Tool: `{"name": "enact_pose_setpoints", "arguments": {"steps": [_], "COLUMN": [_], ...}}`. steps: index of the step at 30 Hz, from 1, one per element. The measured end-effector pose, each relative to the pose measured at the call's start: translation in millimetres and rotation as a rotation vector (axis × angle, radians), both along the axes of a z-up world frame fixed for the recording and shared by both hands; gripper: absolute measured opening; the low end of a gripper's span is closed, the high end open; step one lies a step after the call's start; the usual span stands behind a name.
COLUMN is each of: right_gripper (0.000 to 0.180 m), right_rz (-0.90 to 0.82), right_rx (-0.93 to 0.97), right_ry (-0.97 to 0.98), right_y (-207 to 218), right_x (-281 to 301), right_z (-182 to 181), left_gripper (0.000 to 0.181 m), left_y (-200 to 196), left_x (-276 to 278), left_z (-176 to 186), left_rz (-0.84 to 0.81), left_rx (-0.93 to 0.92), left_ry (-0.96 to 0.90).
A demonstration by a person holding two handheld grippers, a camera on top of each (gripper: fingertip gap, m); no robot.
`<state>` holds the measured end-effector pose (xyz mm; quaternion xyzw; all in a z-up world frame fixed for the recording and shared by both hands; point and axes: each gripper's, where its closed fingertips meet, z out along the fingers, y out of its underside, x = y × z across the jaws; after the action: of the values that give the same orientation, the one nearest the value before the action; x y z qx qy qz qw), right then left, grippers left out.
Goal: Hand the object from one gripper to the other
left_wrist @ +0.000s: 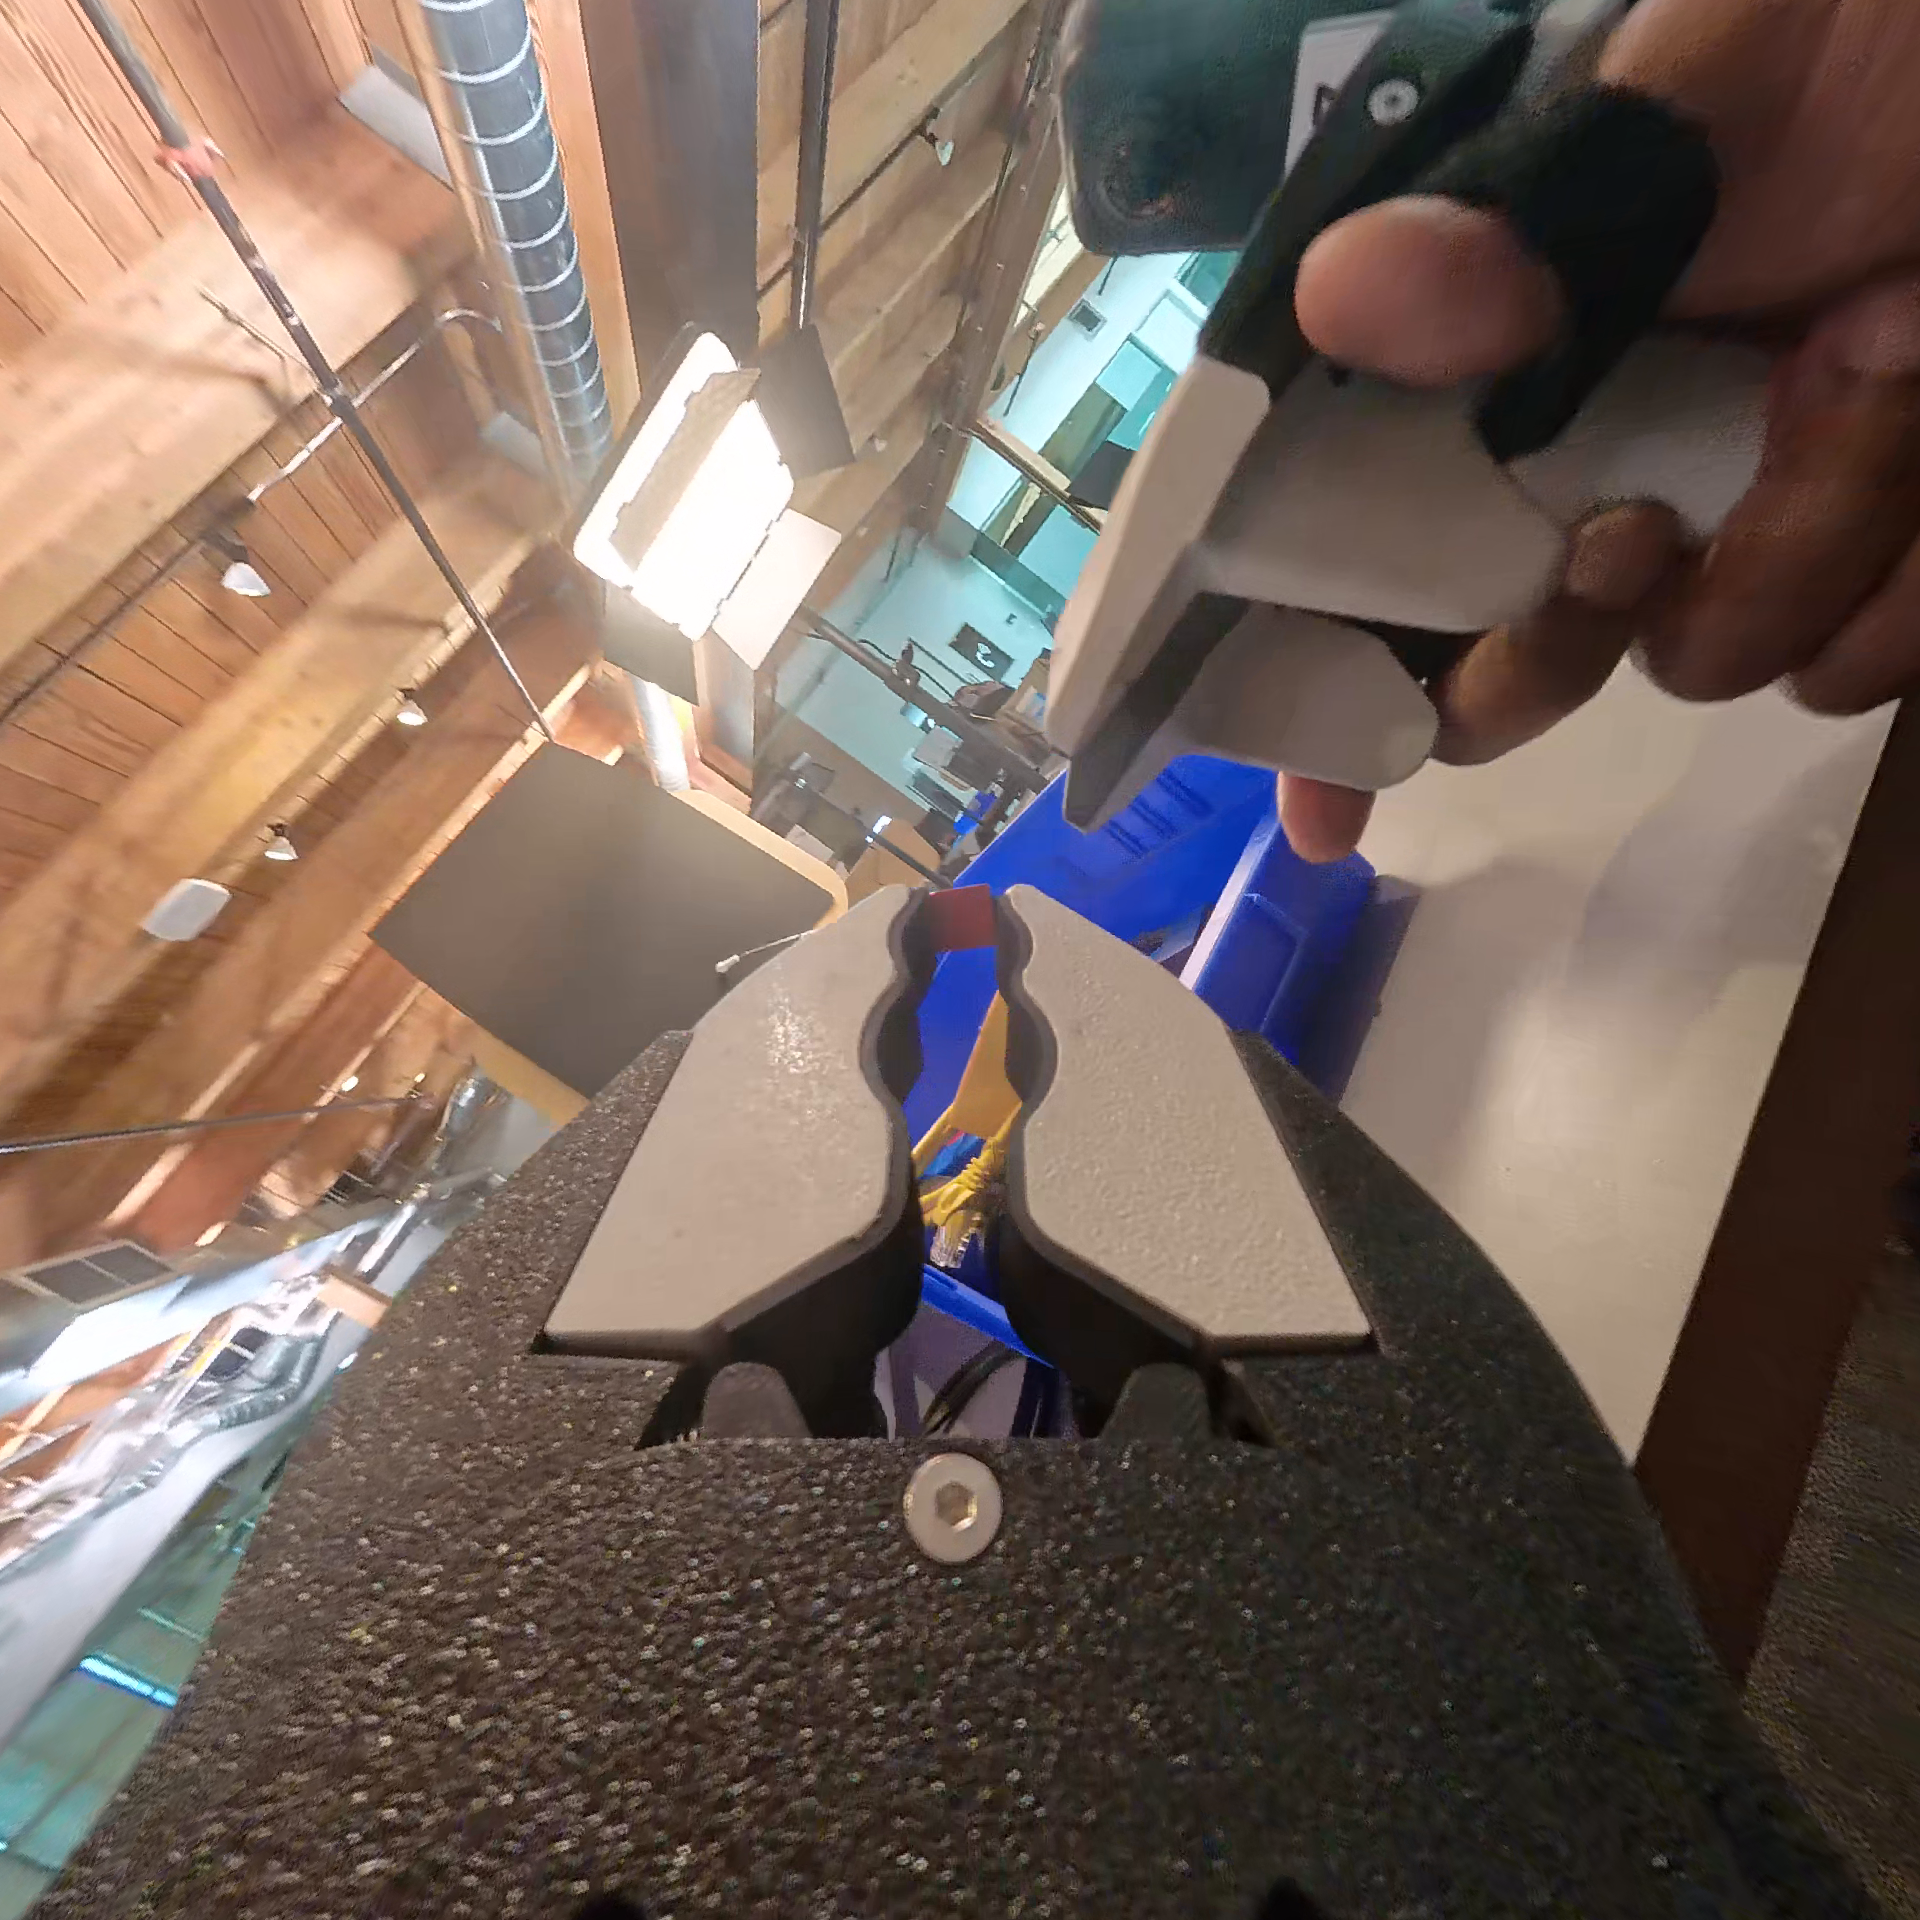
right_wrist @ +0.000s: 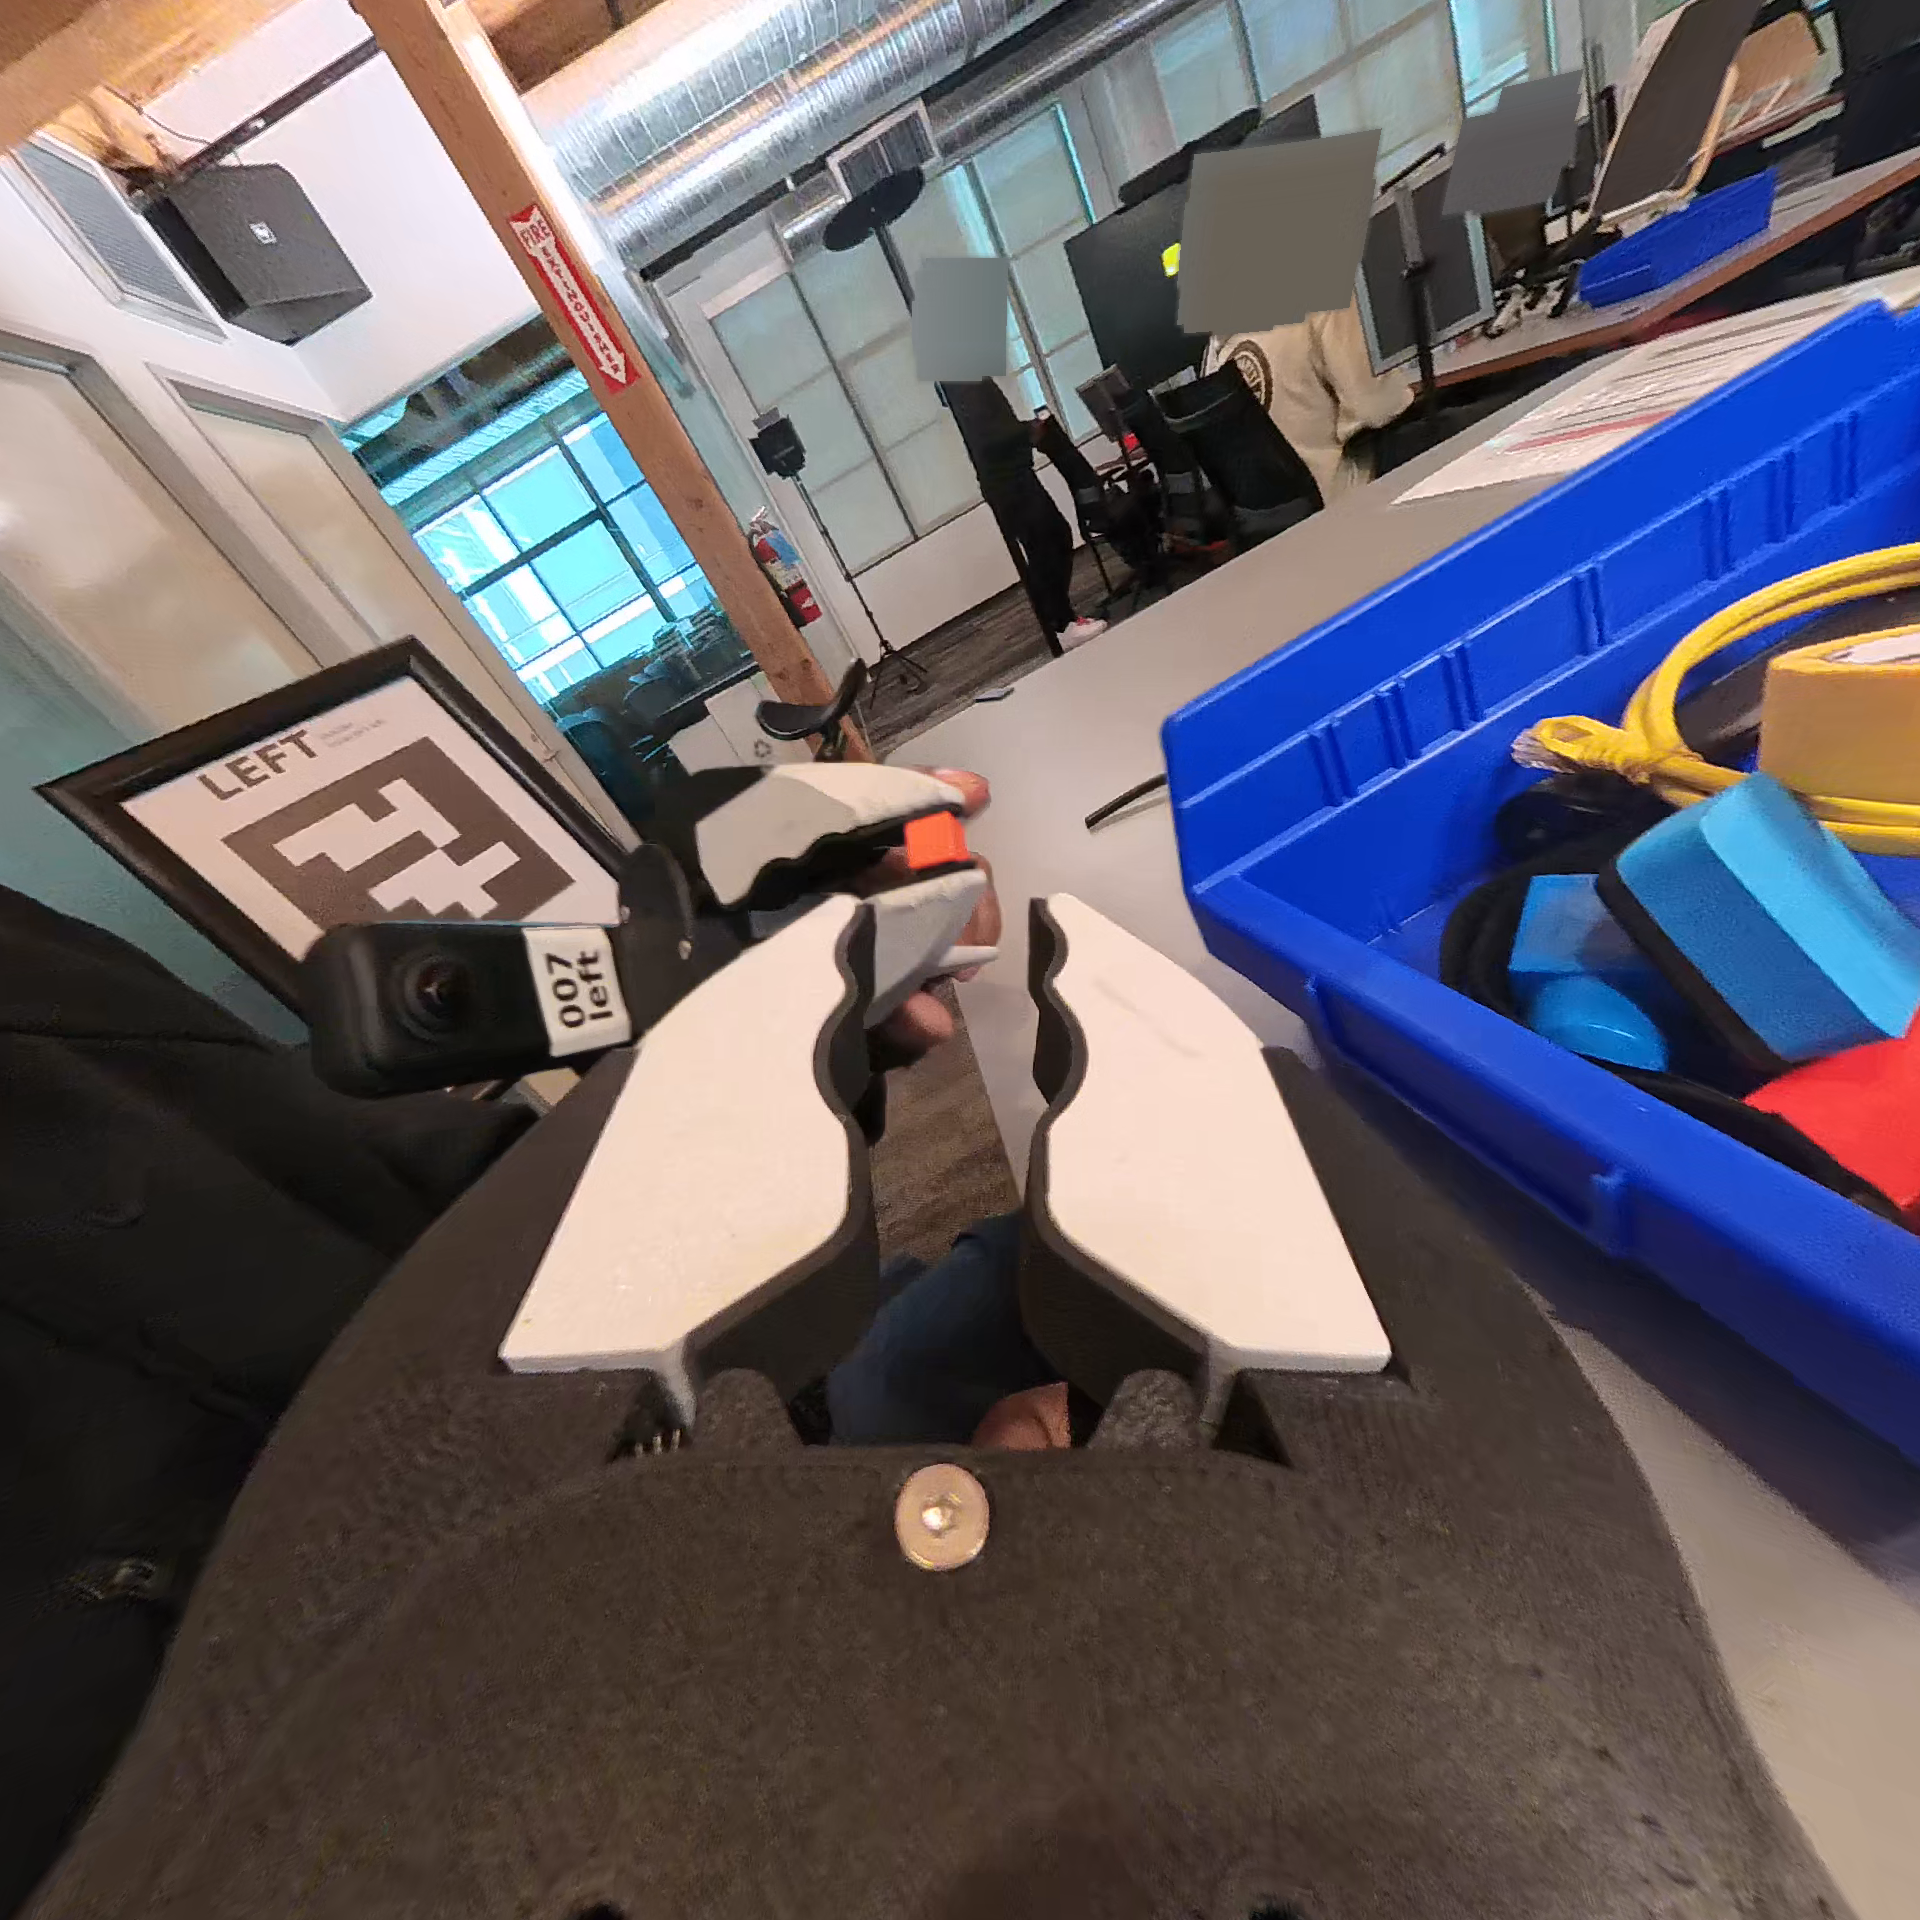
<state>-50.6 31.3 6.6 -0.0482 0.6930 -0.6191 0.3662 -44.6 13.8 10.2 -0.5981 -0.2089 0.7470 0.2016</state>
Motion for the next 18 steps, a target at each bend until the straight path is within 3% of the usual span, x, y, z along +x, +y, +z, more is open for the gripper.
{"name": "enact_pose_setpoints", "arguments": {"steps": [18], "right_gripper": [0.029], "right_rz": [-0.005], "right_rx": [0.05], "right_ry": [0.065], "right_y": [6], "right_x": [18], "right_z": [7], "left_gripper": [0.011], "left_y": [16], "left_x": [1], "left_z": [1], "left_rz": [-0.043], "left_rx": [-0.064], "left_ry": [0.04]}}
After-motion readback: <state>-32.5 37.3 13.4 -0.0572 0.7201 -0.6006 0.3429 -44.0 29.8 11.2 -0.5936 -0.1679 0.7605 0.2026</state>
